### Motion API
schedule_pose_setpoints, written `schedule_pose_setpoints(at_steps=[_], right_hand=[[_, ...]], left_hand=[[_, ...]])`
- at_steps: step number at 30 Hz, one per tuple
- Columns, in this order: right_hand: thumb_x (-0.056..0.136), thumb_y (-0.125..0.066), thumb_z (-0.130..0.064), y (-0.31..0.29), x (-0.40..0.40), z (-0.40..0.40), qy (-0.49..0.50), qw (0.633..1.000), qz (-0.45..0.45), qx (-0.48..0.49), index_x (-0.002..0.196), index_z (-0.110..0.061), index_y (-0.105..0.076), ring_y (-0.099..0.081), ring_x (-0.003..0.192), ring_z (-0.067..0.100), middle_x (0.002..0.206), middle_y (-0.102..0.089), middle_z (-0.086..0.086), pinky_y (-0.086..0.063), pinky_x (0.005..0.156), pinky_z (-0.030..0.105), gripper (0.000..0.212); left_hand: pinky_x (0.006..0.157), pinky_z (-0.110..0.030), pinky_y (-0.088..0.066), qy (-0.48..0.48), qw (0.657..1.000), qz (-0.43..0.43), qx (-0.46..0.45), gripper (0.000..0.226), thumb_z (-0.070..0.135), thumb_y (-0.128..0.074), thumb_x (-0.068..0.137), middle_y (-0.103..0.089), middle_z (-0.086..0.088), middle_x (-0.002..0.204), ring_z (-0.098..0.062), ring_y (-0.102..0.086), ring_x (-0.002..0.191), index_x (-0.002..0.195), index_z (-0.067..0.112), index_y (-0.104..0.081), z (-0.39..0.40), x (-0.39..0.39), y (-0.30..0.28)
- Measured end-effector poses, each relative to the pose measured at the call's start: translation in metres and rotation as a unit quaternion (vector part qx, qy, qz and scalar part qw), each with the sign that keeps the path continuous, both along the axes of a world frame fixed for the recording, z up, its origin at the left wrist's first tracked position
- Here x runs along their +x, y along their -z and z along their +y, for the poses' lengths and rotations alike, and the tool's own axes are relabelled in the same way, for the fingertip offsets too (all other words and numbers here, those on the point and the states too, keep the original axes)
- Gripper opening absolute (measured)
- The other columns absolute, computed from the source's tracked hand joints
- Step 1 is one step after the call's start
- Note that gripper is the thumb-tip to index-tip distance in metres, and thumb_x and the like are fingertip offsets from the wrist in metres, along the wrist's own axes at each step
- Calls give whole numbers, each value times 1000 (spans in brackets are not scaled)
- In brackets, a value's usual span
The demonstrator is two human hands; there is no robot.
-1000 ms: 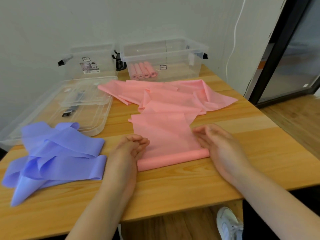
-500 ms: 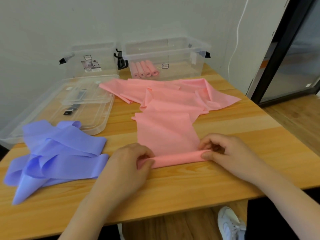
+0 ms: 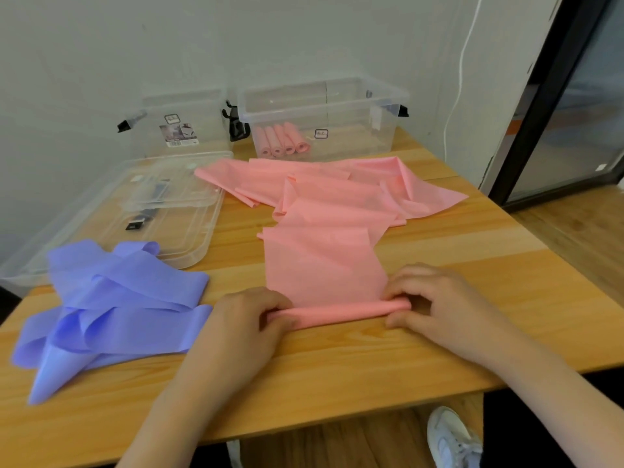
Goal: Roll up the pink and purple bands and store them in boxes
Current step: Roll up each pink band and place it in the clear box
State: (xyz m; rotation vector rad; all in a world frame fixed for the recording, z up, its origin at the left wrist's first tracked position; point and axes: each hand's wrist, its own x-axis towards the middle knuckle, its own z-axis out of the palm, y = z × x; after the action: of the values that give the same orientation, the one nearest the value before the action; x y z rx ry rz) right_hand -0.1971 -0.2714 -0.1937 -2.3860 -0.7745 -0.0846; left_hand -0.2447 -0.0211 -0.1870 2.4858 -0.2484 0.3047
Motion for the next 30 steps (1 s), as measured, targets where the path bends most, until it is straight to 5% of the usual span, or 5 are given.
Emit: schedule_pose_setpoints(at_steps=[8,16,22,25,30], right_hand=[[85,-62,-13,2,2,5,27,999,29,35,81,-34,-63,-48,90,-2,80,-56,-17,-33,78,7,21],[77,-72,-18,1,-3,8,50,998,26,9,110,-24,-67,-49,93,-4,94,-54,-17,-34,80,5,34],[92,-52,-15,8,-14,24,28,999,30,13,132,-24,-43,-23,116,-17,130,-32,-22,-7,94,-7,42],[89,-55,-8,4,-10,17,42,996,56,57,119,-32,-46,-32,106,-25,123,-38,-27,-14,90,-8,40],[80,-66,-7,1,-2,8,38,999,29,23,82,-41,-53,-47,96,-5,92,-55,-21,-32,82,5,37]], left_hand=[[73,0,-33,27,999,-9,21,17,19,-79,71,-56,21,81,9,-48,88,86,21,-72,4,2,7],[79,2,-33,-36,999,4,-31,31,18,-66,83,-54,23,99,4,-51,86,110,32,-58,-5,-2,6],[82,10,-17,18,993,48,-107,46,16,-54,90,-35,33,122,31,-30,100,124,38,-33,-34,-14,11],[82,8,-20,12,997,19,-74,44,4,-59,83,-44,29,112,21,-41,96,111,36,-45,-26,-9,13],[74,1,-31,-22,1000,-19,-5,18,7,-66,80,-53,16,89,0,-49,81,93,19,-70,-13,-1,14]])
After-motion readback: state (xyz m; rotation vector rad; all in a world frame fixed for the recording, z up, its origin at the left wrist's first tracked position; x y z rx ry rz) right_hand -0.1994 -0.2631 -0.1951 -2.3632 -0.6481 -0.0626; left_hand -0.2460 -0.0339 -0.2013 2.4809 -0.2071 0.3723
